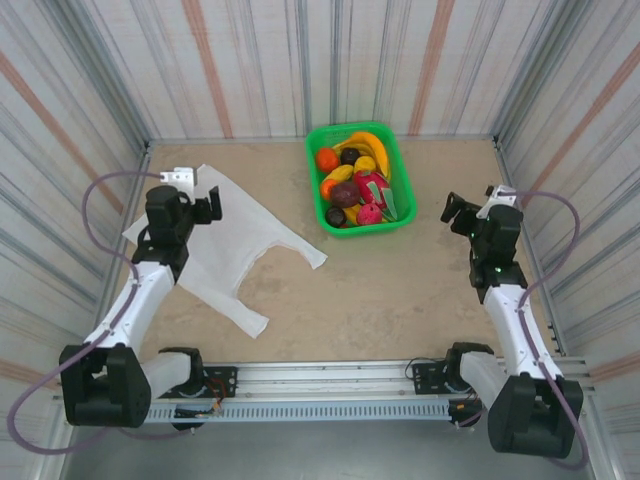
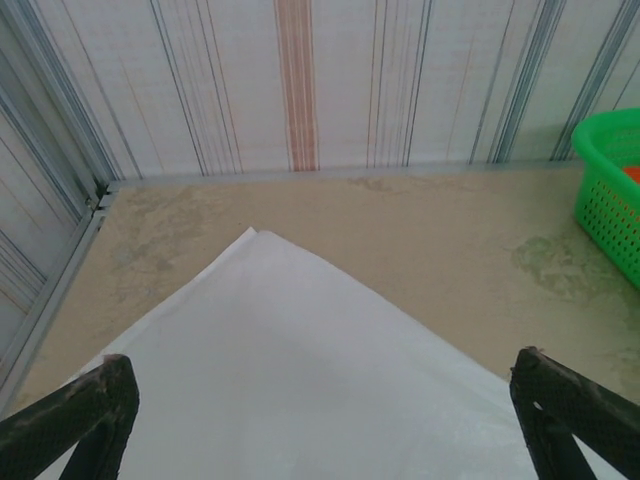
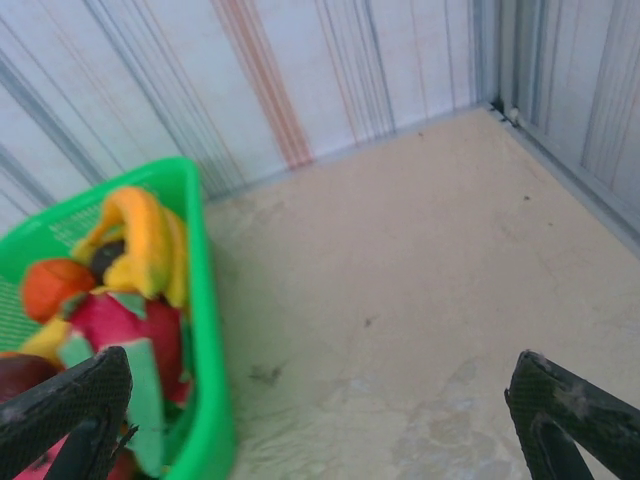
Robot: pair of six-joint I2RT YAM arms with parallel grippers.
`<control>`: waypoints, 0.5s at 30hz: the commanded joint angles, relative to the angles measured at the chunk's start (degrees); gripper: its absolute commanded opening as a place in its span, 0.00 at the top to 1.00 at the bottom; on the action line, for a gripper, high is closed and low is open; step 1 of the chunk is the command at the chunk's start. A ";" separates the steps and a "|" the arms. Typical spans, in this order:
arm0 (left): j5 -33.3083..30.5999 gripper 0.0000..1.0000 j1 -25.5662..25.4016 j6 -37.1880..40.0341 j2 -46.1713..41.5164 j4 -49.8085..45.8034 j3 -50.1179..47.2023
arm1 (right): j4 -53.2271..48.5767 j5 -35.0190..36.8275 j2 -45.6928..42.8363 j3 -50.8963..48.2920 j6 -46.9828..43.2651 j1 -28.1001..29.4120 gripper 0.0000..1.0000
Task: Place the fake fruits into the plastic bag and tie a complex knot
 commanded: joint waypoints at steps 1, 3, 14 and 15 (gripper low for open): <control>1.40 0.06 -0.35 -3.74 -1.04 -22.13 6.82 | -18.35 -8.96 -1.27 6.49 5.30 -0.38 0.01; 2.87 0.07 -0.40 -4.34 -1.50 -28.55 9.26 | -22.50 -13.26 -1.20 9.59 6.43 -0.42 0.01; -14.13 0.11 -15.72 2.24 -0.03 -45.29 10.52 | -27.85 -21.55 -1.14 13.45 10.49 0.18 0.01; -14.41 0.11 -16.68 2.34 1.27 -45.77 10.74 | -27.93 -21.65 -0.93 13.55 10.55 0.30 0.01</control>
